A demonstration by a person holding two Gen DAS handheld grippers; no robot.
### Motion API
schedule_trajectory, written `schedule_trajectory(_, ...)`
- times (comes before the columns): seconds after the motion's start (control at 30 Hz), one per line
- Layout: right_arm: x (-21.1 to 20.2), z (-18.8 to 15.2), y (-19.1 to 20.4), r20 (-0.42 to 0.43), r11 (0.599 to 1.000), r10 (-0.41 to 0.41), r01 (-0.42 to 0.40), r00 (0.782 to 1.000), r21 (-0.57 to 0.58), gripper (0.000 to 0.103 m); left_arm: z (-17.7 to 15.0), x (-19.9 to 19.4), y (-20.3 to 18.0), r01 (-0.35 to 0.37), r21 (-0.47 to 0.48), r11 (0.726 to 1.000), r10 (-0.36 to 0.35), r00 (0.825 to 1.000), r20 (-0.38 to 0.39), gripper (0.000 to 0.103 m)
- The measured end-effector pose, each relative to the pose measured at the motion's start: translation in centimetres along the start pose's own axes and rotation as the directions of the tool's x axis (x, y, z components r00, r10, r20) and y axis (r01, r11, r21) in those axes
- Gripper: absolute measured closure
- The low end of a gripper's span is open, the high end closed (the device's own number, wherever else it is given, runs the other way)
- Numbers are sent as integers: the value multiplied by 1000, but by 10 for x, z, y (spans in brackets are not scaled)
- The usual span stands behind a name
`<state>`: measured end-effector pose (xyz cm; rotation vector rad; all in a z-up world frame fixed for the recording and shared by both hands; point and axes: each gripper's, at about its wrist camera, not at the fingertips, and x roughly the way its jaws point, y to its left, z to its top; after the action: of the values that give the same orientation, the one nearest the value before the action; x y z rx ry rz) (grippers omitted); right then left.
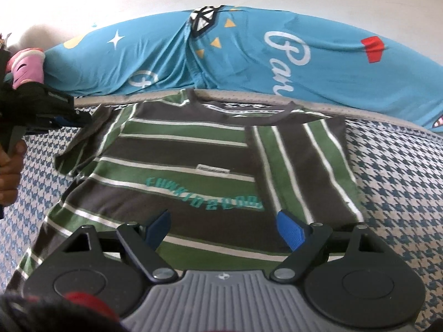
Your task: Fold clothes
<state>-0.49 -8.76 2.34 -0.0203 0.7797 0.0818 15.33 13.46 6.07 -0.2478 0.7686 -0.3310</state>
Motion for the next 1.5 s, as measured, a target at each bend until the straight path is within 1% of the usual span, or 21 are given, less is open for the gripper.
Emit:
schedule_trajectory(0.17, -1, 0, -8, -3, 999, -16, 16, 1000, 30, 19, -7, -9, -42, 120, 59, 991, -118, 993, -28, 92)
schedule_trajectory(0.2, -1, 0, -9, -4, 999, -16, 16, 1000, 36, 19, -8, -10, -49, 135, 76, 988, -133, 990, -37, 91)
schedule_trajectory(0.23, -1, 0, -9, -3, 999, -15, 15, 1000, 38, 19, -10, -13, -56, 136, 93, 986, -133, 990, -38, 88)
schedule_trajectory(0.3, -3, -1, -9, 3, 999, -14, 14, 1000, 35, 19, -11, -18, -60, 100, 116, 988, -99, 995, -14, 84)
schedule_trajectory(0.33, -4, -1, -9, 6, 999, -13, 13, 1000, 32, 19, -10, -20, -58, 71, 125, 990, -71, 997, 0, 75)
schedule_trajectory(0.37, -4, -1, -8, 8, 999, -15, 14, 1000, 29, 19, -8, -21, -53, 34, 128, 991, -36, 999, 12, 69)
schedule_trajectory(0.4, -3, -1, -8, 10, 1000, -17, 17, 1000, 27, 19, -6, -22, -48, -2, 129, 992, -1, 1000, 24, 61)
schedule_trajectory(0.5, -1, -2, -8, 1, 1000, -16, 16, 1000, 24, 19, -1, -22, -21, -74, 92, 993, 71, 997, 32, 55)
schedule_trajectory(0.6, 2, -2, -6, -7, 1000, -16, 16, 1000, 25, 19, 2, -16, 8, -125, 28, 992, 125, 992, 8, 48)
schedule_trajectory(0.67, 4, -2, -5, -12, 1000, -13, 13, 1000, 28, 19, 3, -12, 23, -140, -3, 990, 140, 990, -4, 45)
schedule_trajectory(0.73, 5, -2, -1, -20, 1000, -4, 5, 1000, 29, 19, 2, -8, 31, -143, -12, 990, 143, 990, -17, 38)
schedule_trajectory(0.77, 6, -2, 1, -23, 1000, 0, 0, 1000, 29, 19, 1, -6, 33, -139, -10, 990, 139, 990, -24, 37)
schedule_trajectory(0.9, 8, -2, 9, -28, 1000, 4, -4, 1000, 11, 19, -3, -2, 29, -125, 19, 992, 125, 992, -32, 23)
schedule_trajectory(0.93, 8, -2, 10, -26, 1000, 4, -3, 1000, 7, 19, -4, -1, 27, -122, 27, 992, 122, 992, -33, 22)
schedule_trajectory(1.07, 9, -1, 14, -22, 1000, -1, 1, 1000, -5, 19, -9, 4, 22, -127, 69, 989, 131, 990, -49, 24)
schedule_trajectory(1.17, 9, -1, 14, -25, 1000, -2, 2, 1000, -3, 19, -15, 12, 18, -155, 115, 981, 163, 984, -67, 33)
schedule_trajectory(1.23, 9, 0, 13, -26, 1000, -4, 4, 1000, 0, 19, -18, 16, 18, -174, 128, 976, 185, 980, -77, 52)
schedule_trajectory(1.3, 9, 0, 13, -27, 1000, -6, 6, 1000, 0, 19, -19, 20, 21, -191, 124, 974, 203, 975, -89, 62)
schedule_trajectory(1.37, 10, 0, 13, -27, 1000, -7, 7, 1000, 1, 19, -20, 20, 23, -197, 121, 973, 208, 974, -84, 70)
schedule_trajectory(1.43, 11, 0, 12, -28, 1000, -7, 7, 1000, 0, 19, -20, 19, 24, -201, 117, 972, 211, 975, -76, 82)
schedule_trajectory(1.5, 11, -1, 12, -27, 1000, -7, 7, 1000, -1, 19, -19, 18, 26, -199, 99, 975, 206, 976, -70, 88)
